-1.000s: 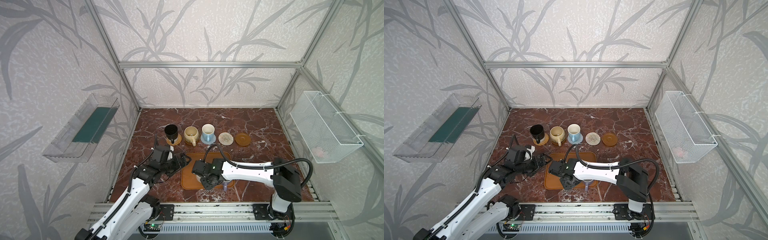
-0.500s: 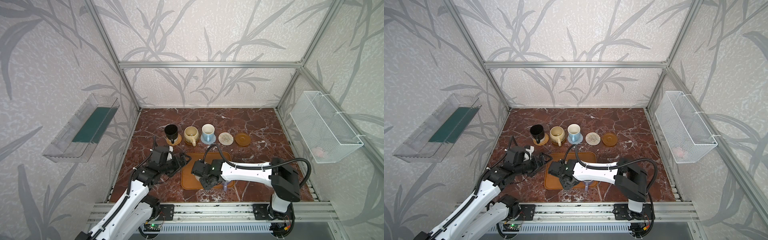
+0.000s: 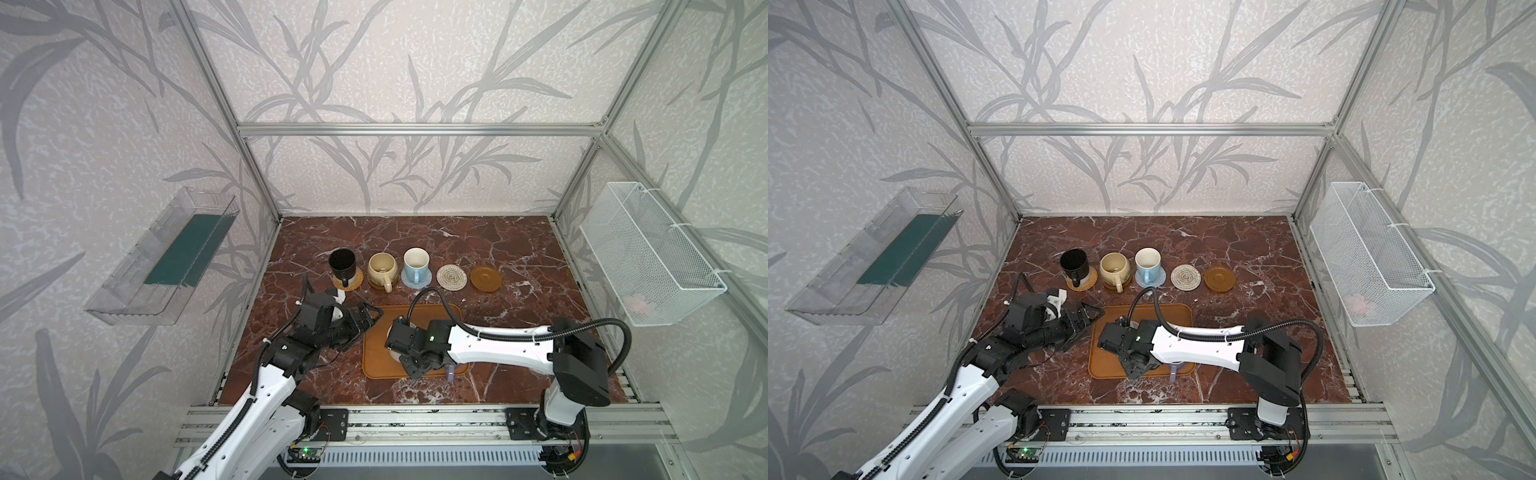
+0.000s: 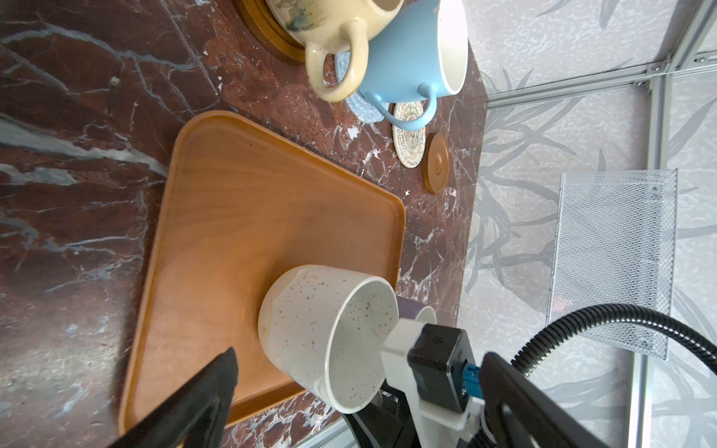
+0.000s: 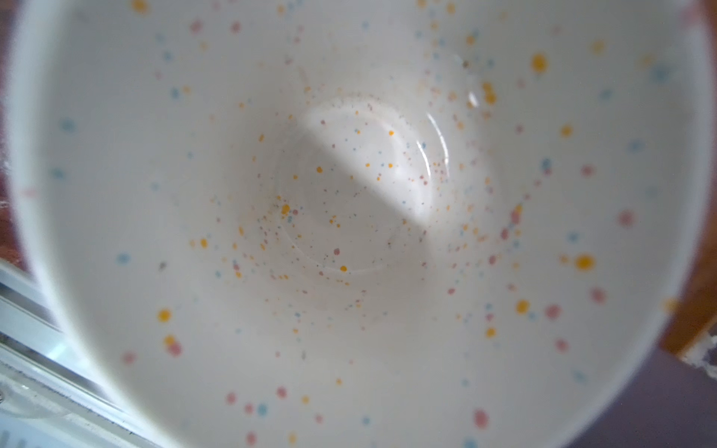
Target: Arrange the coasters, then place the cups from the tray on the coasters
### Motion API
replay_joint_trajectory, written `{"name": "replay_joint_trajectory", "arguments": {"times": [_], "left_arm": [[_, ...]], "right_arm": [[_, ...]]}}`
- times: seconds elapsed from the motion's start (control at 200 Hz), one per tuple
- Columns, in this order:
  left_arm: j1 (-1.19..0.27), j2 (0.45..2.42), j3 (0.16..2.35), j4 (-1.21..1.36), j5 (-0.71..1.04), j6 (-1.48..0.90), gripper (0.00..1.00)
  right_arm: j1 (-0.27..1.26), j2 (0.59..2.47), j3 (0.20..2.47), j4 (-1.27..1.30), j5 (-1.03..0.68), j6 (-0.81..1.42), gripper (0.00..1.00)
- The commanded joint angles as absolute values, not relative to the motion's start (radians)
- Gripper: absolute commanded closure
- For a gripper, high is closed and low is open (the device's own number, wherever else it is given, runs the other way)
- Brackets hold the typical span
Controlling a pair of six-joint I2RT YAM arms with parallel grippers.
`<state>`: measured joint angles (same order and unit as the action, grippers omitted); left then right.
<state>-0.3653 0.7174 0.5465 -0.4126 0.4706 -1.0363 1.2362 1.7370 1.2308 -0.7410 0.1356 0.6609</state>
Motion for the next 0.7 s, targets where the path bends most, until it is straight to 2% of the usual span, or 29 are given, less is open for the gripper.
{"name": "replay_joint_trajectory", "arguments": {"times": [0.0, 0.25, 0.695], "left_arm": [[-0.362, 0.69, 0.53, -0.369, 0.481, -1.072, 0.01], [-0.362, 0.678, 0.539, -0.349, 0.487, -1.069, 0.01], [-0.361, 0.692, 0.519, -0.356, 0.477, -1.074, 0.01]], "right_arm": [[1.241, 1.666, 1.237, -0.717, 0.186, 0.661, 1.0], [1.239, 1.641, 1.224, -0.702, 0.206, 0.65, 1.0], [1.236, 1.759, 1.223, -0.753, 0.118, 0.654, 1.0]]}}
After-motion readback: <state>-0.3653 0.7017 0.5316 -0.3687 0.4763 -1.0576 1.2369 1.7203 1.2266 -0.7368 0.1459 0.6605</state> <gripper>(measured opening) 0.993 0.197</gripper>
